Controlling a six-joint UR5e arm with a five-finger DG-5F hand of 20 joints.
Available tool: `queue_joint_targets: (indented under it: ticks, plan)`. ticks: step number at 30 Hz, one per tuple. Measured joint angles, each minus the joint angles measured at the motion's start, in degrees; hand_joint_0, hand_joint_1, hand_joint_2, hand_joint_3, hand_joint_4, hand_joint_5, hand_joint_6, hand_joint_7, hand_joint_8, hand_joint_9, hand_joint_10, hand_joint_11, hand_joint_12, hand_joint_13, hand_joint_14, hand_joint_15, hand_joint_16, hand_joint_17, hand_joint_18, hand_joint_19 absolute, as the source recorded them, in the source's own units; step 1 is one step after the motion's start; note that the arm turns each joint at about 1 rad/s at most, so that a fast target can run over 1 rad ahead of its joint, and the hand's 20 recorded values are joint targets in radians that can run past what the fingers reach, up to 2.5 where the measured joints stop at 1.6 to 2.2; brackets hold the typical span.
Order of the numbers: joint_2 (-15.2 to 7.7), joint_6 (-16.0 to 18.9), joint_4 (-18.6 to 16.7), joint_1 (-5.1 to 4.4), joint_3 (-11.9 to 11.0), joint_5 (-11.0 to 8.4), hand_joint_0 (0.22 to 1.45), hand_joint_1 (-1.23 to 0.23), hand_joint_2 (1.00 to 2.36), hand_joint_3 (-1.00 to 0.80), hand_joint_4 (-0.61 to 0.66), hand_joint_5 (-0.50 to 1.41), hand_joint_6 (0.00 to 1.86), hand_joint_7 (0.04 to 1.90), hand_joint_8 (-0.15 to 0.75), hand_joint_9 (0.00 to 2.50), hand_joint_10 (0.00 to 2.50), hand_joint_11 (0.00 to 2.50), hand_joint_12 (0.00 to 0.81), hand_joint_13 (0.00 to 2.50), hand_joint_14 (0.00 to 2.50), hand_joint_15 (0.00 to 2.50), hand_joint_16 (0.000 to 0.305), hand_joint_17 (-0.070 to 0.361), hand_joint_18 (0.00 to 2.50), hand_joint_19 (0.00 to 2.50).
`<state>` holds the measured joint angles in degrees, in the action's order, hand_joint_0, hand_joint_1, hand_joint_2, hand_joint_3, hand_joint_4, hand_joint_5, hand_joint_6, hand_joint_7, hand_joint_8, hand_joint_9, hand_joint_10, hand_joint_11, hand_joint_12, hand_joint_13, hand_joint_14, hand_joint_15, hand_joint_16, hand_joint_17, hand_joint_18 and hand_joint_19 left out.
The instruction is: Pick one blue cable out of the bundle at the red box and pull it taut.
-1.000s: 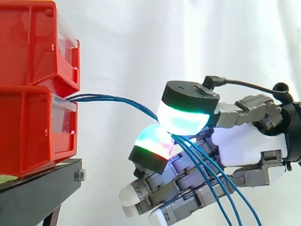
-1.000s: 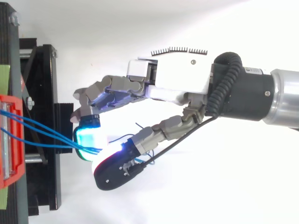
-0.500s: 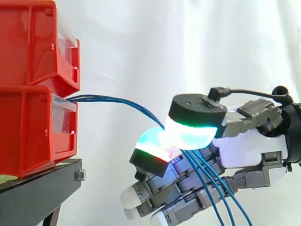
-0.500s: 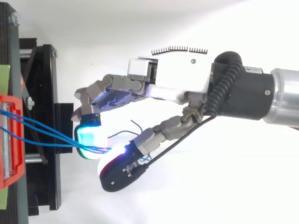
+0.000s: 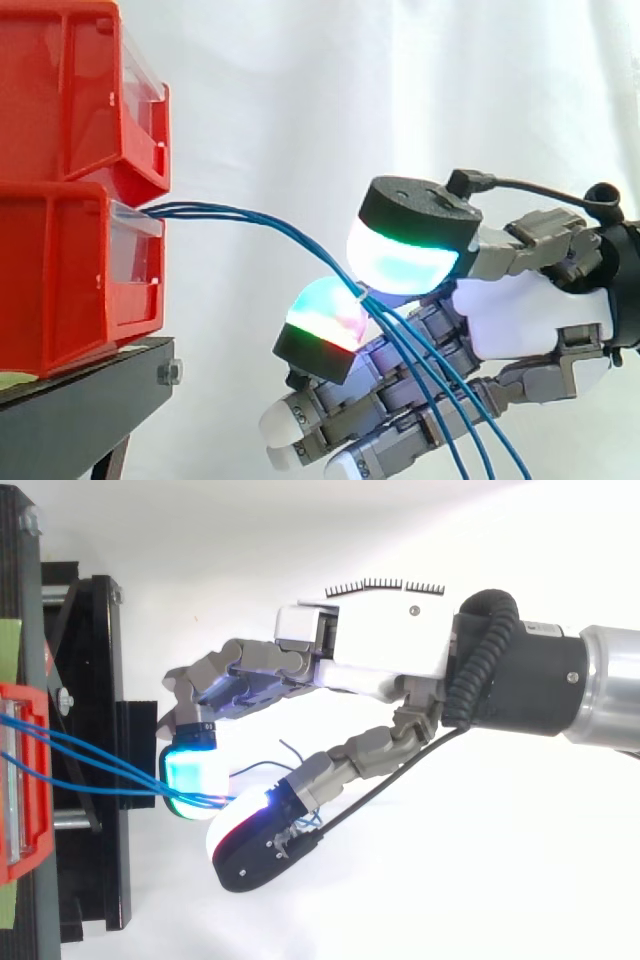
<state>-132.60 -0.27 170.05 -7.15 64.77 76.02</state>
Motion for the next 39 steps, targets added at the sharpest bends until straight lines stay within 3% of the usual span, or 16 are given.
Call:
queue_joint_targets:
  ticks: [18,21,32,39]
  plan:
    - [0.0,0.0,0.0,-0.12,0.0,-0.02,0.61,-0.78,1.02,-0.2,0.22,-0.2,0.86,1.14,0.383,0.44,0.01,0.24,0.439,0.3,0.0,0.03,0.066,0.147,0.52,0.2]
    - [0.0,0.1,0.0,-0.13,0.0,-0.05,0.64,-0.83,1.02,-0.18,0.19,-0.2,0.87,1.15,0.38,0.45,0.01,0.24,0.437,0.32,0.0,0.01,0.065,0.147,0.55,0.19]
    - [0.0,0.9,0.0,-0.14,0.0,-0.08,0.76,-0.96,1.02,-0.27,0.2,-0.21,0.87,1.14,0.37,0.44,0.01,0.25,0.433,0.33,0.0,0.0,0.064,0.145,0.56,0.17]
    - [0.0,0.9,0.0,-0.14,-0.1,-0.06,0.81,-0.96,1.01,-0.33,0.18,-0.22,0.88,1.13,0.36,0.44,0.01,0.25,0.424,0.34,0.0,0.01,0.063,0.142,0.55,0.15]
